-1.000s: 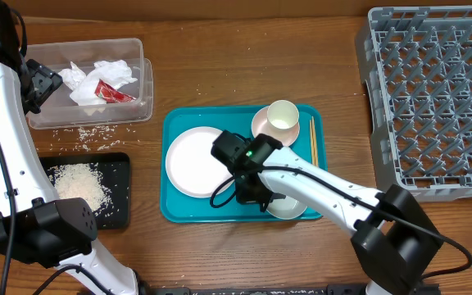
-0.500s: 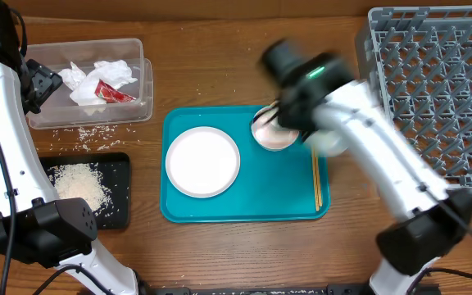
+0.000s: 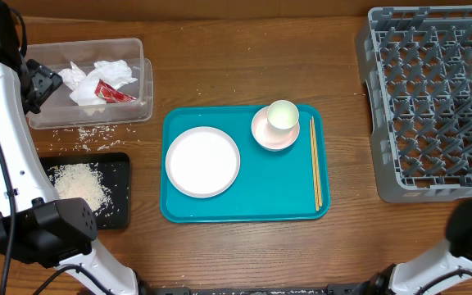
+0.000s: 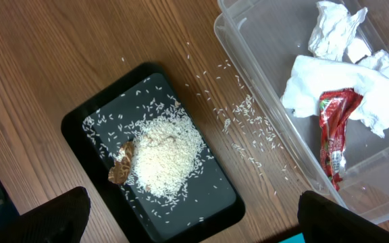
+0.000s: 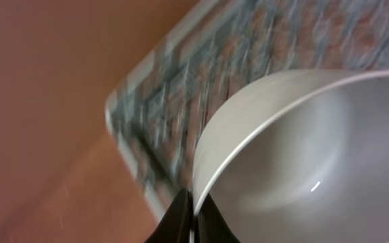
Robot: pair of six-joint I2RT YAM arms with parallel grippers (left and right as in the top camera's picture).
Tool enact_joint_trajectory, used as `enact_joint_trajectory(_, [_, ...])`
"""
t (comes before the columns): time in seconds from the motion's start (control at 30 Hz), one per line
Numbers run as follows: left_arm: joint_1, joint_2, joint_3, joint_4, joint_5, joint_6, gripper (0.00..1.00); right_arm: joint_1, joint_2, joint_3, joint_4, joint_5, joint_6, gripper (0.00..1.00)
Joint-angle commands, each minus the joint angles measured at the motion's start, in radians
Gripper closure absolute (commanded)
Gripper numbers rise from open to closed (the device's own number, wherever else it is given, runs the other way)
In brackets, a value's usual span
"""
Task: Sort waste into correct bins and load items into the dishwasher
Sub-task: 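Lower the white bowl into the grey dish rack and release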
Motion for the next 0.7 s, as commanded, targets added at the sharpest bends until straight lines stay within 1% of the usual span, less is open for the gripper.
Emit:
enact_joint_trajectory(0.0, [0.004, -0.004, 0.009, 0.002, -0.017, 0.008, 0.00, -0.172, -0.014, -0.044, 0.138, -0.281, -0.038, 0.96])
enact_joint_trajectory(0.2, [0.004, -0.004, 0.009, 0.002, -0.017, 0.008, 0.00, -0.325, -0.004, -0.145, 0.343, -0.349, -0.034, 0.96])
enact_joint_trajectory(0.33, [0.004, -0.004, 0.009, 0.002, -0.017, 0.008, 0.00, -0.384, 0.036, -0.222, 0.522, -0.538, -0.035, 0.96])
enact_joint_trajectory(0.43, [0.004, -0.004, 0.009, 0.002, -0.017, 0.008, 0.00, -0.403, 0.095, -0.238, 0.637, -0.662, -0.035, 0.96])
enact_joint_trajectory(0.53, [0.004, -0.004, 0.009, 0.002, -0.017, 0.008, 0.00, -0.404, 0.158, -0.238, 0.730, -0.741, -0.027, 0.96])
enact_joint_trajectory(0.67, [0.004, -0.004, 0.009, 0.002, -0.017, 0.008, 0.00, -0.404, 0.233, -0.238, 0.820, -0.769, -0.019, 0.96])
